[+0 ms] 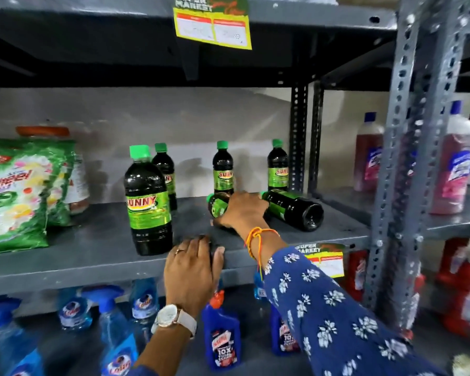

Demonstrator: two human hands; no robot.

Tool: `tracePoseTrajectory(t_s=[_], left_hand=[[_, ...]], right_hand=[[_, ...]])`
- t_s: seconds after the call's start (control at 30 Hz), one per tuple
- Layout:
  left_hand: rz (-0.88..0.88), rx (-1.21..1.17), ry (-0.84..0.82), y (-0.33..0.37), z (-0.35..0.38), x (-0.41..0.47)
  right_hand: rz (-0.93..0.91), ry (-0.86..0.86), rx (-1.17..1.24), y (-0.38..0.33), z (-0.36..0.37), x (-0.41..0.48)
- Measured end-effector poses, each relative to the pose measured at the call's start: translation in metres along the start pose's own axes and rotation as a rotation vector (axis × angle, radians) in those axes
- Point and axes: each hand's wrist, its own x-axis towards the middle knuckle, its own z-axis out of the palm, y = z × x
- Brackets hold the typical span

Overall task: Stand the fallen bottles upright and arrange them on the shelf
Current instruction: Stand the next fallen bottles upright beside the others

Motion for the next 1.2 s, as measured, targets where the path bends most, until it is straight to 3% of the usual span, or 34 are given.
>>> tracePoseTrajectory(t_s=[0.2,0.33,0.47,0.83,1.03,1.2], left_hand=[[0.003,-0.008,0.103,0.002,0.003,-0.001],[0.004,-0.012,0.141,0.001,0.007,0.000],[0.000,0.019,0.164,0.001,0.011,0.001],[-0.019,0.025,0.141,0.002,0.014,0.000],[-0.022,0.028,0.151,0.001,0.014,-0.001],[-0.032,0.031,0.147,0.001,0.016,-0.001]], right_hand=[[0.023,0.120,0.179,0.014,0.009,0.006],[0.004,0.298,0.758,0.031,0.021,0.001],[-0.043,0.232,1.103,0.037,0.027,0.004],[-0.095,0.062,1.146,0.038,0.035,0.007],[-0.102,0.211,0.788,0.035,0.038,0.006],[-0.097,0.102,1.001,0.038,0.035,0.005]])
